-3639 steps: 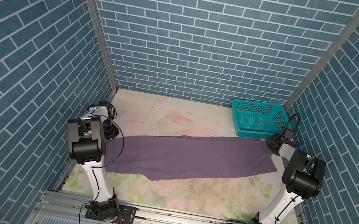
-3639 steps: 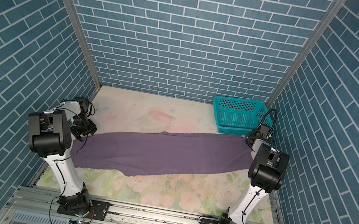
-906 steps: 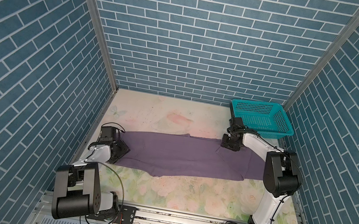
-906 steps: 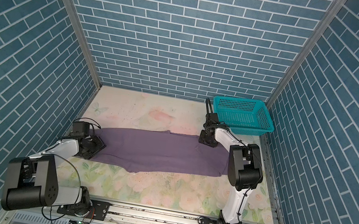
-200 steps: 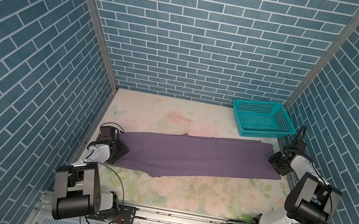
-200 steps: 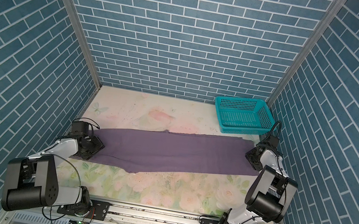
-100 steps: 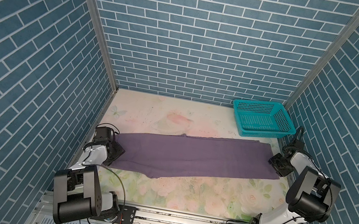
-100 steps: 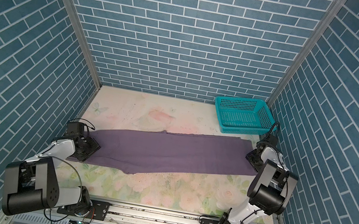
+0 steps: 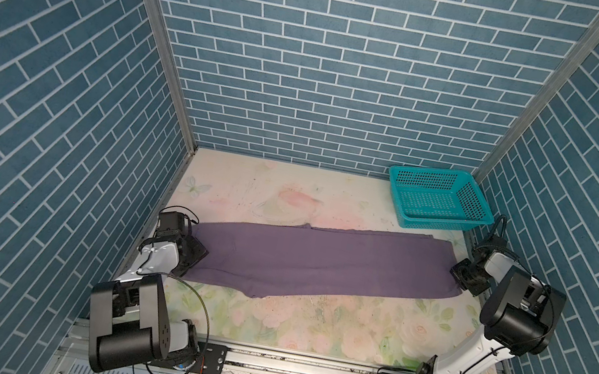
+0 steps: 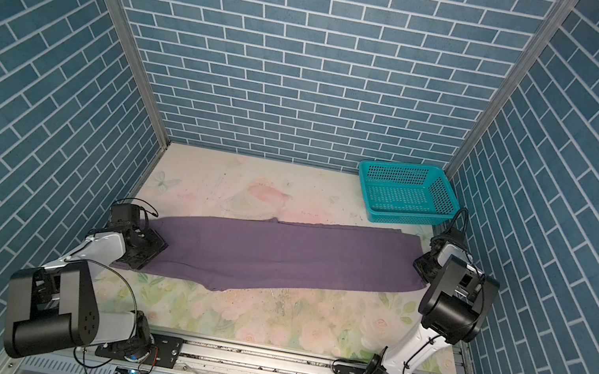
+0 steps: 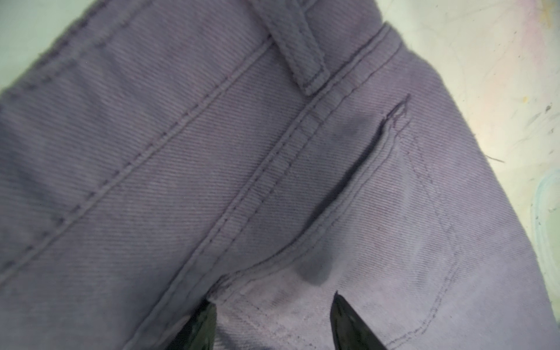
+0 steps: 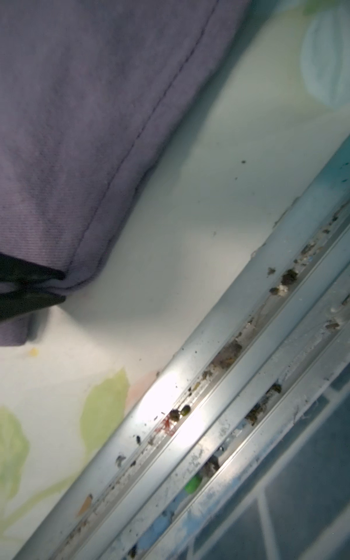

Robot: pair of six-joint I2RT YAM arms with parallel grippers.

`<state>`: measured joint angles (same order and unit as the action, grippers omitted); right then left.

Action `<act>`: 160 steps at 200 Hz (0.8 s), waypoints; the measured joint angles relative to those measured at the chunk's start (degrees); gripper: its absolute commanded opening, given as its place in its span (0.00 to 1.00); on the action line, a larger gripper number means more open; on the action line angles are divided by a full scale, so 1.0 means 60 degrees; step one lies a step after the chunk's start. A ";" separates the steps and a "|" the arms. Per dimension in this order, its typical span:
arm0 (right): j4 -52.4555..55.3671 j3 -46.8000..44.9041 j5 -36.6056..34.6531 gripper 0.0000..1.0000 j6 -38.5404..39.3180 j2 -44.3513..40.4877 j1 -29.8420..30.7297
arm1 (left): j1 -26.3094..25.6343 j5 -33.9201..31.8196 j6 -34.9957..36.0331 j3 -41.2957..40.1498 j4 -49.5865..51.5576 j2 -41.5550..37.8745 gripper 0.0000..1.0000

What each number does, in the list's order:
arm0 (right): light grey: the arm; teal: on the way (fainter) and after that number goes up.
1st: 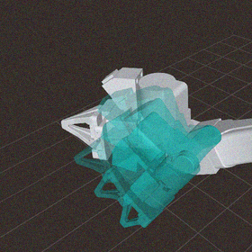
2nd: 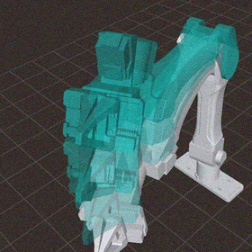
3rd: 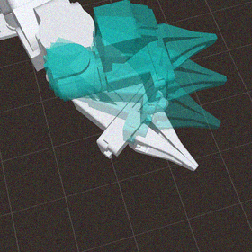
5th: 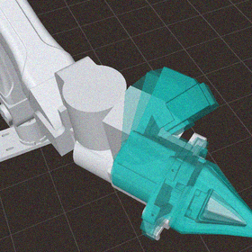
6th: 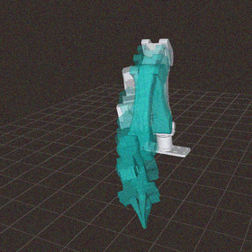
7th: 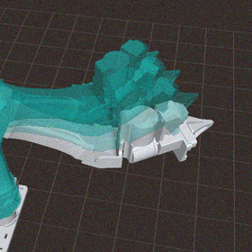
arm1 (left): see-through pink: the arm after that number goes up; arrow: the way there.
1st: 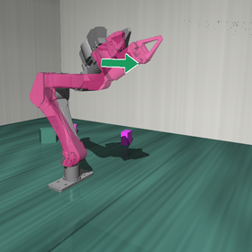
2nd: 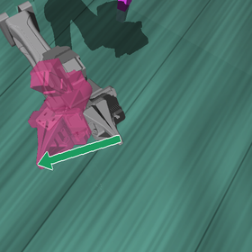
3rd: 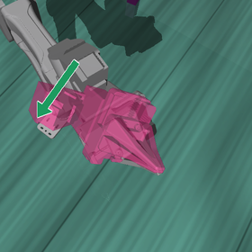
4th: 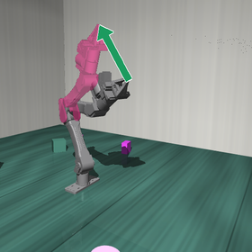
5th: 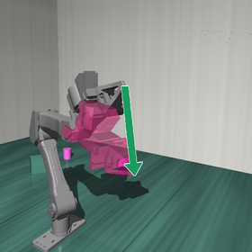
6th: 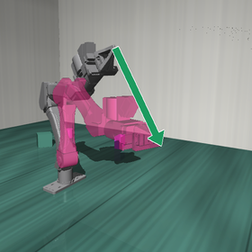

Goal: Fold and stack the trousers
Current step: Smooth out the trousers at the center of the table.

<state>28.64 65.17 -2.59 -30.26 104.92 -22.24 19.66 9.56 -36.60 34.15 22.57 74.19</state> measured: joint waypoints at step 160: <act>0.0168 0.0929 0.0142 0.43 0.0878 -0.2029 0.6834 | 0.0025 0.0240 -0.0004 -0.0007 -0.0142 0.0055 0.62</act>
<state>29.65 70.74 -1.74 -24.99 92.75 18.76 19.81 11.00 -36.62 34.11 21.71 74.52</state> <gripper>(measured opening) 0.354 0.615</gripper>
